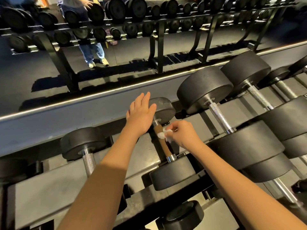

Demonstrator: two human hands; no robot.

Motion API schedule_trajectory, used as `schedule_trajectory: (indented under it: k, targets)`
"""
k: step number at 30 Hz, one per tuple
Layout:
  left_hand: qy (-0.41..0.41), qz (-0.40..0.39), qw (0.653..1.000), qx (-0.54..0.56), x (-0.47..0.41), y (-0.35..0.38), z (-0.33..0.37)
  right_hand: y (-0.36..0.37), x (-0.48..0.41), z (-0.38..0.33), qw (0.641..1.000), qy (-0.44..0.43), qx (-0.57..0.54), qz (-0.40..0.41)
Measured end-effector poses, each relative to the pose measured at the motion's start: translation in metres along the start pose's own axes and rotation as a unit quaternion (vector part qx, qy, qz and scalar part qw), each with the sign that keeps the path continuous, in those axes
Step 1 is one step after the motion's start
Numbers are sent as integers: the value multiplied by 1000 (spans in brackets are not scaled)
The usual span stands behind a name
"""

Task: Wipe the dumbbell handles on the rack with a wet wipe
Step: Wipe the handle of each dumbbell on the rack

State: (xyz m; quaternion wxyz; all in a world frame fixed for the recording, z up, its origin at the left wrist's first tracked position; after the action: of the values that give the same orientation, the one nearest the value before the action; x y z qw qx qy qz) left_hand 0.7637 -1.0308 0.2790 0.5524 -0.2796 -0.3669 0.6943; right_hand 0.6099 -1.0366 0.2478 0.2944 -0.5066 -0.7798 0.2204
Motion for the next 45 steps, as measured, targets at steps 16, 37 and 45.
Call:
schedule_trajectory:
  k: [16, 37, 45]
  targets:
    - [0, -2, 1000, 1, 27, 12, -21, 6, -7, -7, 1000, -17, 2, 2]
    - [4, 10, 1000, 28, 29, 10, -20, -1, 7, -10, 984, -76, 112, -113]
    - [0, 13, 999, 33, 29, 10, -19, 6, -5, -22, 992, -93, 84, 10]
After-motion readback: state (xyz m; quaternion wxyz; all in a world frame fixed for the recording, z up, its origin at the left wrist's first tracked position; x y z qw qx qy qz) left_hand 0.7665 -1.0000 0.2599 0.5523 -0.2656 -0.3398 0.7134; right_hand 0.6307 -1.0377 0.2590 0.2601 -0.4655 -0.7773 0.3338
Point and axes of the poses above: each hand's wrist, its own x-axis away from the middle knuckle, its own y-axis out of the palm, z = x × y, the point moved 6 cm from there along -x, towards the middle knuckle, and after that the axes turned 4 degrees about -x, right-handed, at the moved point
